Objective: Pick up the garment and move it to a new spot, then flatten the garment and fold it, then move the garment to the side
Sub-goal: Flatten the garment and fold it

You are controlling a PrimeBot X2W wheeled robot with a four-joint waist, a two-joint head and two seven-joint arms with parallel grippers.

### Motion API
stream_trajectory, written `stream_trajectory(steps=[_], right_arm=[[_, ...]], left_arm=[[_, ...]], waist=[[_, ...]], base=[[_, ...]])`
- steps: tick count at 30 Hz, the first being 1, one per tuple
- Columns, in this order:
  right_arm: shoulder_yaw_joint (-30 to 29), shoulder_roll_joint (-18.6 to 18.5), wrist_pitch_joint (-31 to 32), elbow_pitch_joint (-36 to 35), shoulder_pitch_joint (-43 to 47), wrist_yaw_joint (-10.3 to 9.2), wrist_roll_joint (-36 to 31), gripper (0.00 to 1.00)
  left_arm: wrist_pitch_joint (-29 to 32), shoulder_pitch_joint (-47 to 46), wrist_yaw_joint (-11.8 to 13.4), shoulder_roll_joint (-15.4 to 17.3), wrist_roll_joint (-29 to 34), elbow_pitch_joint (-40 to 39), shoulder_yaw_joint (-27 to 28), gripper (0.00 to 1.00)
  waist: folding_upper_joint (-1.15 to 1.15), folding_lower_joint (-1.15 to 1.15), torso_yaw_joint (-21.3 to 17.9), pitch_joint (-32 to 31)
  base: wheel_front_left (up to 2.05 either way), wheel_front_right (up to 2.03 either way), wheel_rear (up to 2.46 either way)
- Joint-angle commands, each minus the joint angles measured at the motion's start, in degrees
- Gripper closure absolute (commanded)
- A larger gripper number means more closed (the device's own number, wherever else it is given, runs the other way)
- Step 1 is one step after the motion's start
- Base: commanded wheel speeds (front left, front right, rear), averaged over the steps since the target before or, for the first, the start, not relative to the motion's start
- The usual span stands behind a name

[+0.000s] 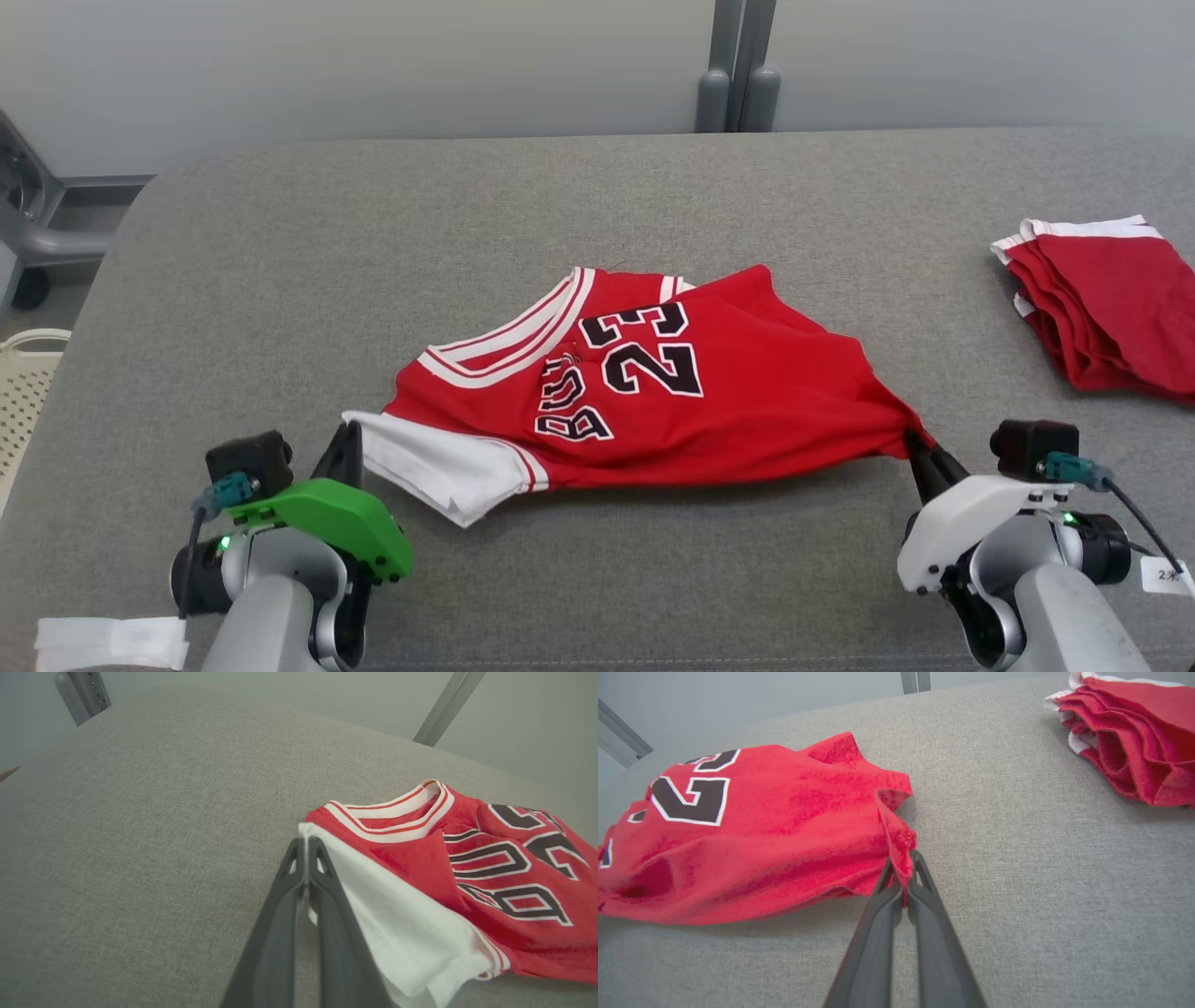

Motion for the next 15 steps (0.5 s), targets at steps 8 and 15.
stream_trajectory(steps=[8, 15], right_arm=[[2.98, 0.32, 5.62, -7.08, -7.40, -0.08, 5.87, 1.00], [10.08, -2.91, 9.53, -7.35, -18.36, -0.08, 5.85, 1.00]], left_arm=[[1.76, -7.32, -0.50, 1.42, -1.64, -9.29, 1.01, 1.00], [4.50, -18.30, -1.15, 4.88, 0.54, -12.09, 0.29, 1.00]], waist=[[0.00, 0.00, -1.48, 1.47], [0.00, 0.00, -3.32, 6.53]], base=[[0.00, 0.00, 0.00], [0.00, 0.00, 0.00]])
